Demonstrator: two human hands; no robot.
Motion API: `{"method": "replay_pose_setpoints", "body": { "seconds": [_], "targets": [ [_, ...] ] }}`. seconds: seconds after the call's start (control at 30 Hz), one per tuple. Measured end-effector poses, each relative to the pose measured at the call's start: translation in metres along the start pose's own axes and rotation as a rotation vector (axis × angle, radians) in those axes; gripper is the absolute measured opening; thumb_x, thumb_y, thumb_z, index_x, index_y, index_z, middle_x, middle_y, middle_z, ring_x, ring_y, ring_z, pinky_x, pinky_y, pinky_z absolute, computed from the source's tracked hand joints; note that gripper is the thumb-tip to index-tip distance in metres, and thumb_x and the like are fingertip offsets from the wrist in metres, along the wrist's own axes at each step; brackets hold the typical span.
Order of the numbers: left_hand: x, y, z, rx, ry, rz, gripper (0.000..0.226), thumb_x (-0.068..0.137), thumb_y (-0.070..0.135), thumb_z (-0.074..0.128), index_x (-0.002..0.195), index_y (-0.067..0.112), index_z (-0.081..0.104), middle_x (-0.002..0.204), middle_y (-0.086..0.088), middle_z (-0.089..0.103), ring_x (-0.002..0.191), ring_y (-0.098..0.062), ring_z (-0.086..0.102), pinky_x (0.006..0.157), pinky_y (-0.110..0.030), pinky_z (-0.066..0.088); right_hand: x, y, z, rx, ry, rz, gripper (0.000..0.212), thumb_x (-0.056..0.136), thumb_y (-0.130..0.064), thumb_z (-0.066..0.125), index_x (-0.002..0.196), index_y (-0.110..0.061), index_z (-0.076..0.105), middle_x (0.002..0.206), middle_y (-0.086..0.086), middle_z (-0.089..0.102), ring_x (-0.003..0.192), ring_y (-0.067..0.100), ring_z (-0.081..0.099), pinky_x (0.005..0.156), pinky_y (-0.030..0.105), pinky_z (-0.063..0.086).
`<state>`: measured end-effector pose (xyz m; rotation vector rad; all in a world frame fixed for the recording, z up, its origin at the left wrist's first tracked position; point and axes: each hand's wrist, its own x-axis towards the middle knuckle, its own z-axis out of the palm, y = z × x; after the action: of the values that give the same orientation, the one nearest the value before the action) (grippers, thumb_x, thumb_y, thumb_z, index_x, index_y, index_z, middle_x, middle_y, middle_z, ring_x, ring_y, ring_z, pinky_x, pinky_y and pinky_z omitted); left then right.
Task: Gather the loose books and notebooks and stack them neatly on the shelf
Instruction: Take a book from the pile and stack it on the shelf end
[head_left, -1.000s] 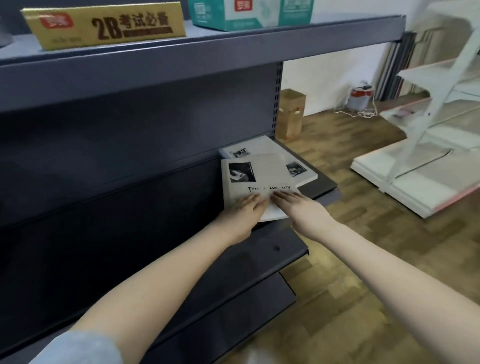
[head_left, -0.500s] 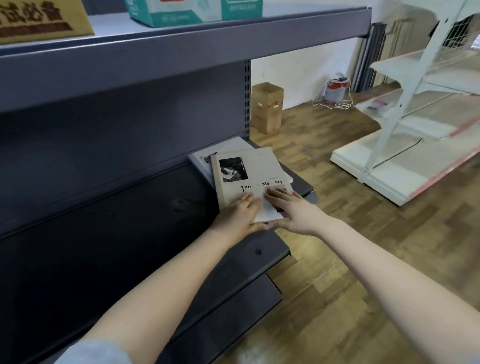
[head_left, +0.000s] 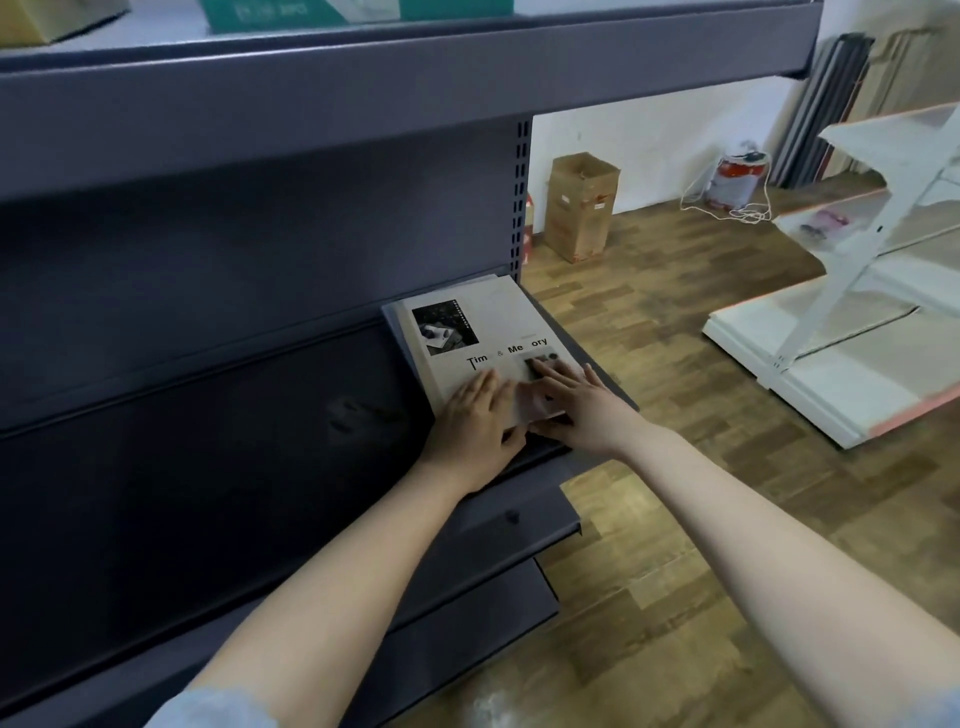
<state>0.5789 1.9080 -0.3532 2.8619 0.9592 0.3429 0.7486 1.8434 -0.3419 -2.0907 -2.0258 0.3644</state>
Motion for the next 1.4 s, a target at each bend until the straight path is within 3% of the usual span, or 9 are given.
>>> {"method": "replay_pose_setpoints", "body": {
  "seconds": [0.13, 0.3, 0.5, 0.63, 0.77, 0.9, 1.0, 1.2, 1.4],
  "targets": [
    [0.006, -0.001, 0.002, 0.041, 0.023, -0.056, 0.061, 0.097, 0.041, 0.036, 0.148, 0.008, 0.025, 0.155, -0.015, 0.022, 0.145, -0.025, 0.015, 0.118, -0.033, 0.008, 0.015, 0.004, 0.0, -0.092, -0.012, -0.052, 0.076, 0.089, -0.048, 0.054, 0.149, -0.017, 0.02, 0.159, -0.001, 0.003, 0.146, 0.017, -0.005, 0.117, 0.032, -0.003],
    [0.007, -0.003, 0.003, 0.062, 0.051, -0.069, 0.06, 0.098, 0.042, 0.035, 0.148, 0.01, 0.025, 0.155, -0.013, 0.022, 0.145, -0.023, 0.016, 0.117, -0.031, 0.006, 0.019, 0.011, 0.01, -0.091, 0.07, -0.08, 0.065, 0.093, -0.045, 0.049, 0.148, -0.02, 0.026, 0.158, 0.0, 0.003, 0.146, 0.019, -0.001, 0.119, 0.033, 0.0],
    [0.01, -0.005, 0.003, 0.115, -0.054, -0.048, 0.061, 0.101, 0.043, 0.026, 0.151, 0.01, 0.013, 0.158, -0.013, 0.009, 0.146, -0.023, 0.003, 0.117, -0.031, -0.001, 0.011, 0.014, 0.025, 0.011, 0.296, -0.133, 0.065, 0.086, -0.059, 0.033, 0.14, -0.025, 0.044, 0.152, 0.003, 0.029, 0.141, 0.012, 0.015, 0.115, 0.032, 0.008],
    [0.012, -0.003, 0.0, 0.159, -0.133, -0.059, 0.062, 0.101, 0.043, 0.022, 0.151, 0.01, 0.006, 0.158, -0.014, 0.001, 0.146, -0.024, -0.002, 0.117, -0.034, -0.002, 0.007, 0.01, 0.027, 0.0, 0.346, -0.089, 0.061, 0.085, -0.058, 0.034, 0.138, -0.03, 0.045, 0.149, 0.001, 0.037, 0.142, 0.022, 0.025, 0.117, 0.043, 0.008],
    [0.013, 0.001, -0.004, 0.173, -0.177, -0.075, 0.061, 0.102, 0.041, 0.022, 0.151, 0.011, 0.002, 0.158, -0.016, -0.004, 0.146, -0.026, -0.005, 0.117, -0.034, -0.004, 0.006, 0.007, 0.026, 0.033, 0.327, 0.011, 0.068, 0.077, -0.065, 0.034, 0.137, -0.036, 0.045, 0.15, -0.002, 0.035, 0.142, 0.034, 0.019, 0.111, 0.052, 0.018],
    [0.012, 0.003, -0.006, 0.147, -0.201, -0.086, 0.061, 0.102, 0.039, 0.023, 0.151, 0.012, 0.001, 0.158, -0.015, -0.005, 0.146, -0.025, -0.007, 0.116, -0.034, -0.006, 0.005, 0.008, 0.026, 0.102, 0.352, 0.038, 0.064, 0.075, -0.064, 0.043, 0.131, -0.035, 0.053, 0.148, 0.005, 0.038, 0.138, 0.039, 0.025, 0.104, 0.052, 0.031],
    [0.013, 0.003, -0.008, 0.126, -0.213, -0.094, 0.06, 0.102, 0.039, 0.022, 0.151, 0.013, 0.0, 0.158, -0.014, -0.007, 0.146, -0.024, -0.008, 0.116, -0.033, -0.007, 0.008, 0.011, 0.025, 0.184, 0.38, 0.072, 0.056, 0.075, -0.05, 0.07, 0.127, -0.035, 0.058, 0.149, 0.009, 0.036, 0.134, 0.041, 0.027, 0.103, 0.05, 0.035],
    [0.016, 0.006, -0.015, 0.124, -0.283, -0.108, 0.061, 0.102, 0.04, 0.021, 0.151, 0.013, -0.002, 0.157, -0.014, -0.01, 0.145, -0.024, -0.011, 0.115, -0.032, -0.008, 0.01, 0.011, 0.017, 0.212, 0.312, 0.096, 0.058, 0.074, -0.048, 0.073, 0.128, -0.041, 0.053, 0.154, 0.003, 0.027, 0.134, 0.029, 0.026, 0.106, 0.037, 0.029],
    [0.006, 0.005, -0.017, 0.177, -0.232, -0.199, 0.071, 0.098, 0.054, 0.022, 0.151, 0.015, -0.006, 0.158, -0.01, -0.009, 0.145, -0.023, -0.013, 0.116, -0.042, -0.007, 0.004, 0.001, 0.006, -0.018, 0.182, 0.139, 0.062, 0.086, -0.051, 0.056, 0.142, -0.048, 0.029, 0.159, 0.0, 0.007, 0.143, 0.03, 0.004, 0.114, 0.051, 0.006]
  ]
}}
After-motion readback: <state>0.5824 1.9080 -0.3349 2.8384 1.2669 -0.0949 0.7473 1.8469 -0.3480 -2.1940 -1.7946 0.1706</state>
